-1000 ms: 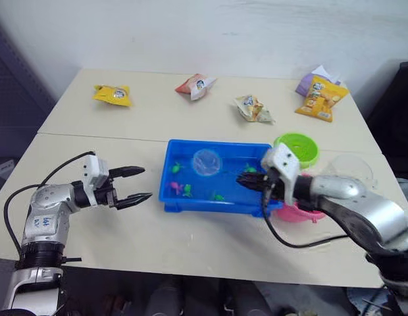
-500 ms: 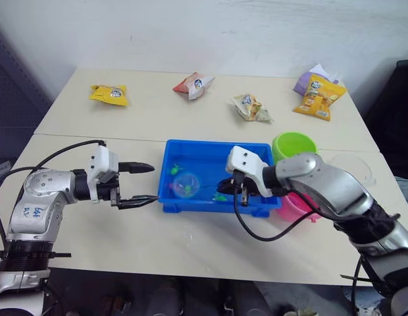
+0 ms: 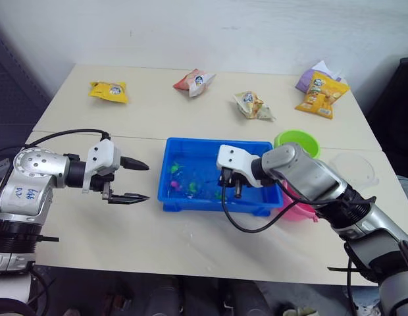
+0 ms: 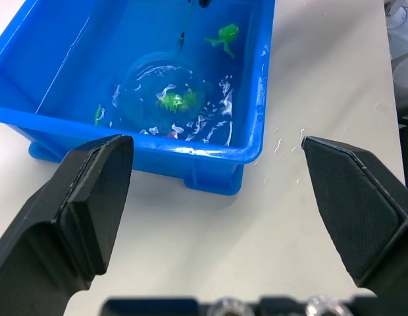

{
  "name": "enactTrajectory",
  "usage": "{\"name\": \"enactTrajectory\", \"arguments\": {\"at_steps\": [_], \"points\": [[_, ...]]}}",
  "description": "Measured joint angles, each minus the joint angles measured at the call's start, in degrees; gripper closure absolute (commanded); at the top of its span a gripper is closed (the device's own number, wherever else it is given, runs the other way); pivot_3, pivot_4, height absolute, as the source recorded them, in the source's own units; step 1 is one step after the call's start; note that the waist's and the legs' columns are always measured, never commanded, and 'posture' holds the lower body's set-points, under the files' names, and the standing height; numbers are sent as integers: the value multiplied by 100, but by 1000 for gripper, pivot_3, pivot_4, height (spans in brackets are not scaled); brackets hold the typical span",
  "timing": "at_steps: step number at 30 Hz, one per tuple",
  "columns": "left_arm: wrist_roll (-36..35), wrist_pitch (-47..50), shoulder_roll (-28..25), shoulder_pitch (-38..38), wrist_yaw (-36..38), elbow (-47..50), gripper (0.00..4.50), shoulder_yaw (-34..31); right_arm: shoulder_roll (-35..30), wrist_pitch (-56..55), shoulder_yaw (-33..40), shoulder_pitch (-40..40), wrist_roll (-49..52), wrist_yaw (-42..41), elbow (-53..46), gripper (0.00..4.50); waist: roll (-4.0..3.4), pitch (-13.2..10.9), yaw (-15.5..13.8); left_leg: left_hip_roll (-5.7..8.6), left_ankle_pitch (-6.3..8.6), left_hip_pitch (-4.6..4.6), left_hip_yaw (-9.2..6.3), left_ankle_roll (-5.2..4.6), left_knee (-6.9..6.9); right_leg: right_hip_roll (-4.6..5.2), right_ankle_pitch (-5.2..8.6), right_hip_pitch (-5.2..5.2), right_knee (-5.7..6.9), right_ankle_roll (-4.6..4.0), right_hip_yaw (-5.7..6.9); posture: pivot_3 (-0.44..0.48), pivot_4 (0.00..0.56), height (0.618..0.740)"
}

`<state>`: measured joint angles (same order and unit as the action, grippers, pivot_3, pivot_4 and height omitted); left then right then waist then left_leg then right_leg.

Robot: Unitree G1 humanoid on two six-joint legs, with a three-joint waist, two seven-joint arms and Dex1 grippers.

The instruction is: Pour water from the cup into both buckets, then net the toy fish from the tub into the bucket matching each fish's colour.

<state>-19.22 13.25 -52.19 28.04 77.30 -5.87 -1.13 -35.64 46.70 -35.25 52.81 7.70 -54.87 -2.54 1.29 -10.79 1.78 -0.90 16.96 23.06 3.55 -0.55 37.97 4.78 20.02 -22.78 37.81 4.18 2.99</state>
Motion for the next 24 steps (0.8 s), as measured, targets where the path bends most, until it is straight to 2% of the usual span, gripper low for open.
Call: {"name": "enactTrajectory", "arguments": {"at_steps": [5,11,24], "points": [[-19,110,-1,-64,-25,107,89,-15,89,0,294,18,89,-173,5,4500,0,0,-3,0,0,1,-1,0,1,0,0,0,2,1,0,0,150,738],[-75,202,-1,-311,-102,296,89,-84,-189,-195,349,32,-215,-351,52,4500,0,0,-9,0,0,2,-1,-1,1,1,0,0,0,1,0,0,150,738],[-79,248,-13,-553,-212,334,89,-170,119,-1027,-80,310,-1133,-698,592,4500,-1,0,4,-1,0,2,0,0,4,-2,0,-2,4,1,-1,0,150,738]]}}
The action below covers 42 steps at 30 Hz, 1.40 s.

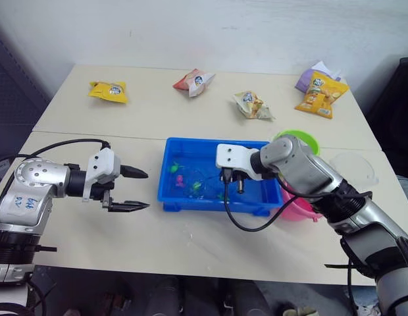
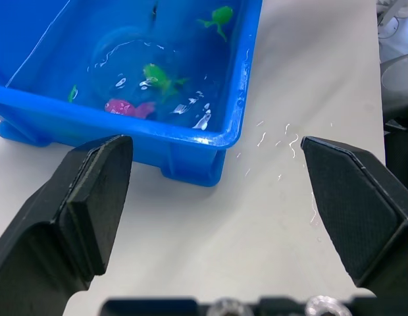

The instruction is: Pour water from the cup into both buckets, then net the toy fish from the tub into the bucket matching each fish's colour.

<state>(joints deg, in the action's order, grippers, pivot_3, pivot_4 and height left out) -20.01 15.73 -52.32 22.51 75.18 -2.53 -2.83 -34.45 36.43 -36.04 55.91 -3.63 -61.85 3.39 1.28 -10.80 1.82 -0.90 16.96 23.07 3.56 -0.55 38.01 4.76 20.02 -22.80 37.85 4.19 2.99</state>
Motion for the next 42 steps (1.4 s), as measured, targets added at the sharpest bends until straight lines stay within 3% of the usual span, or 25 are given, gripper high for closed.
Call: {"name": "enactTrajectory", "arguments": {"at_steps": [9,16,25,34,42], "points": [[3,-39,0,-2,-16,-71,89,-59,547,-19,50,21,-97,-37,198,4500,0,0,-5,0,-1,0,-1,1,0,0,0,0,1,0,1,0,150,738],[2,-96,1,-30,-34,-268,89,-93,488,461,563,-375,215,-39,-403,4500,0,0,-5,0,-1,1,-1,1,1,0,0,0,1,0,2,0,150,738],[-16,-252,141,4,-57,-507,89,-114,-39,1155,1796,-1252,1059,-22,-1354,4500,0,0,-23,1,0,1,-1,0,1,1,0,1,1,1,2,0,150,738],[-373,-240,912,520,-177,-520,89,-119,-963,1108,3083,-2427,1777,10,-2464,4500,1,0,-37,1,0,1,-1,0,2,-1,-2,6,-1,3,1,0,150,738],[-482,-133,1644,972,-245,-682,89,142,-1103,1360,4702,-4072,2599,384,-3574,4500,1,1,-79,2,-1,-2,-2,-1,11,-8,-5,16,-1,9,-1,0,150,738]]}}
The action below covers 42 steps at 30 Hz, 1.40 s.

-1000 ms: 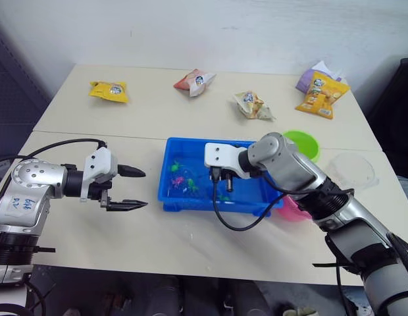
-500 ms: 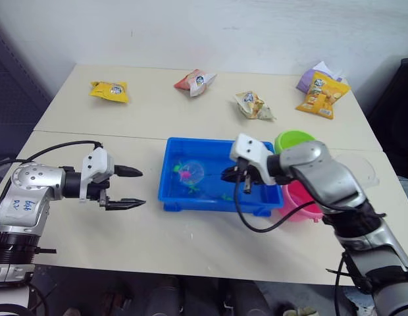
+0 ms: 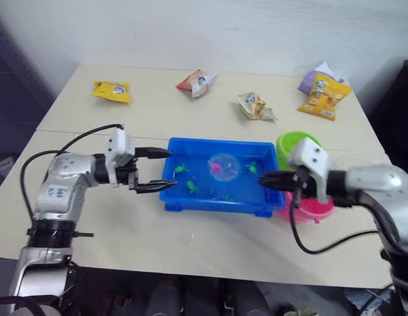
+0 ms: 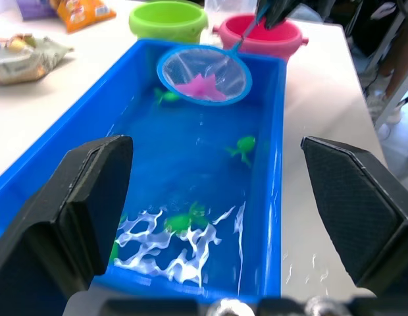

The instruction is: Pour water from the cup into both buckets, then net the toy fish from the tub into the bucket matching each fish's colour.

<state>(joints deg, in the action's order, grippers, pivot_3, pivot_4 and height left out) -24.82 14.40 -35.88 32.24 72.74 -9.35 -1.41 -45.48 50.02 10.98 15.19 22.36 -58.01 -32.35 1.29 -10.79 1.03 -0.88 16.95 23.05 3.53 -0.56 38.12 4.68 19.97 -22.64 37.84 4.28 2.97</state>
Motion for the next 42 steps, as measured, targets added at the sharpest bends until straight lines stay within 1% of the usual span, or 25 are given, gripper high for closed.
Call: {"name": "enactTrajectory", "arguments": {"at_steps": [3,5,8,10,11,13,16,22,25,30,32,35,38,42], "points": [[30,-63,175,116,64,-239,89,160,71,8,602,-289,252,249,-324,4500,0,0,32,-1,-2,-5,0,-2,6,-3,-1,4,1,2,-2,0,150,738],[32,-134,292,242,120,-379,89,214,66,57,1115,-661,395,375,-561,4500,0,0,1,-1,-3,-7,-4,-2,5,-4,-1,8,1,2,0,0,150,738],[39,-306,461,509,268,-698,89,263,55,151,2089,-1525,503,455,-854,4500,-2,1,-100,2,-2,-8,0,-3,4,-5,-1,9,0,3,-3,0,150,738],[58,-407,522,607,332,-891,89,264,84,106,2571,-1925,535,474,-937,4500,-2,1,-120,4,-3,-8,1,-3,4,-6,-3,12,-3,6,-4,0,150,738],[73,-478,607,669,371,-1022,89,277,204,-64,2960,-2157,533,516,-975,4500,-3,2,-137,5,-3,-10,0,-4,5,-6,-3,15,-4,6,-3,0,150,738],[103,-546,713,751,431,-1203,89,341,301,-481,3346,-2469,444,517,-971,4500,-3,2,-138,7,-3,-12,3,-6,6,-8,-5,16,-4,9,-8,0,150,738],[196,-742,886,874,503,-1474,89,407,513,-1421,3699,-2996,234,427,-926,4500,-3,2,-124,6,-3,-21,9,-6,5,-12,-5,18,-6,10,-14,0,150,738],[290,-945,1033,1069,613,-1756,89,467,842,-3517,3771,-4127,-649,262,-299,4500,-2,2,-94,6,-3,-43,27,-6,1,-13,-5,26,-11,10,-30,0,150,738],[319,-956,1040,1069,633,-1815,89,470,1240,-4195,3764,-4221,-824,480,-2,4500,-2,2,-75,3,-4,-76,34,-4,-6,-14,-4,47,-10,8,-37,0,150,738],[320,-949,1031,1026,640,-1801,89,467,1464,-5863,3594,-4481,-1622,871,666,4500,-5,3,-85,2,-1,-97,28,0,-8,-13,-3,71,-19,6,-35,0,150,738],[320,-936,1032,987,628,-1784,89,467,1462,-6741,3478,-4558,-2105,1109,1018,4500,-5,3,-80,2,-1,-97,28,1,-8,-13,-3,72,-22,6,-35,0,150,738],[319,-901,1032,969,595,-1655,89,467,1420,-7923,3419,-4549,-2972,1743,1524,4500,-5,3,-82,2,-1,-98,27,3,-7,-12,-3,72,-21,6,-35,0,150,738],[317,-871,1032,969,569,-1576,89,467,1302,-8488,3418,-4550,-3528,2163,1847,4500,-5,3,-80,2,-1,-101,28,4,-7,-12,-3,76,-22,6,-36,0,150,738],[313,-846,1054,939,511,-1533,89,462,1179,-9201,3453,-4500,-4684,3144,2240,4500,-5,3,-79,2,-2,-102,28,7,-8,-13,-1,76,-21,3,-36,0,150,738]]}}
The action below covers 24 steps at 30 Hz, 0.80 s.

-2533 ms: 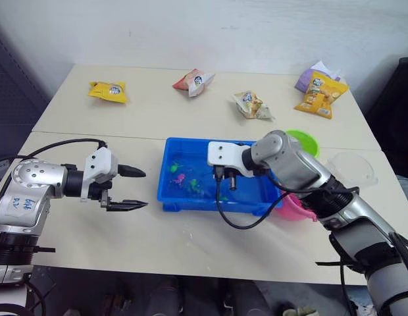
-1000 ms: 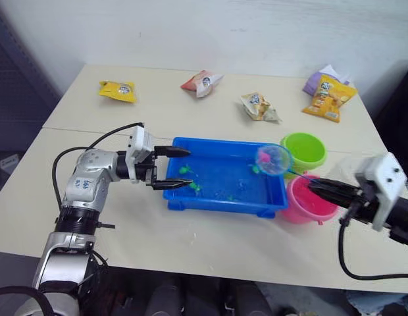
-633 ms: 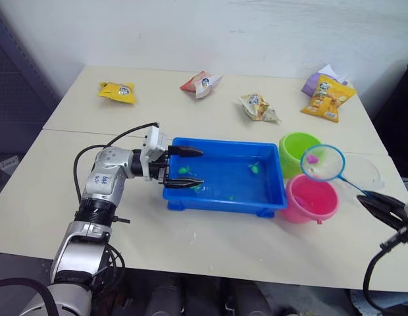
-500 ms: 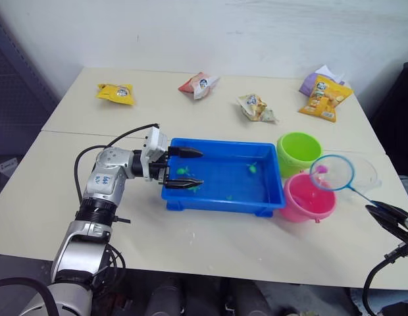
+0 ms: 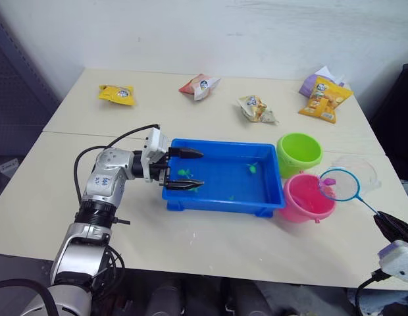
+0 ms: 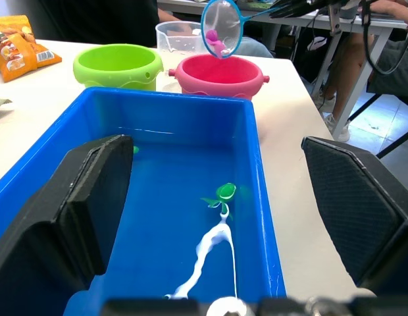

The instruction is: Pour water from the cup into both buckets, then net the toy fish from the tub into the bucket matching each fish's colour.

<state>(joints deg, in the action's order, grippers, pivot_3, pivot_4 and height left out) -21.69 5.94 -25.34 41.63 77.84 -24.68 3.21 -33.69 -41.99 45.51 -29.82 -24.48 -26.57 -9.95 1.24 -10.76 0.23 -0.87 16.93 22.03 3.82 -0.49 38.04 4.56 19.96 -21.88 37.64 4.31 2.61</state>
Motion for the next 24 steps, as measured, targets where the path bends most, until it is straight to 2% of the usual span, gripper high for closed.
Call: {"name": "enactTrajectory", "arguments": {"at_steps": [3,18,24], "points": [[-14,-134,138,-4,-139,32,89,-60,-44,-520,233,60,-1245,1214,25,4500,-1,1,-11,1,-1,0,-1,4,0,0,0,0,-1,0,0,0,150,738],[-13,-530,232,16,-344,-25,89,-208,-272,-597,-294,-88,-2945,3556,362,4500,-2,1,5,0,-2,-7,2,7,-2,-2,2,8,-2,-4,0,0,150,738],[-9,-530,229,14,-317,-25,89,-206,-557,-404,-550,-133,-3156,4072,543,4500,-2,1,-1,0,-2,-11,1,7,-5,-2,3,12,-3,-5,1,0,150,738]]}}
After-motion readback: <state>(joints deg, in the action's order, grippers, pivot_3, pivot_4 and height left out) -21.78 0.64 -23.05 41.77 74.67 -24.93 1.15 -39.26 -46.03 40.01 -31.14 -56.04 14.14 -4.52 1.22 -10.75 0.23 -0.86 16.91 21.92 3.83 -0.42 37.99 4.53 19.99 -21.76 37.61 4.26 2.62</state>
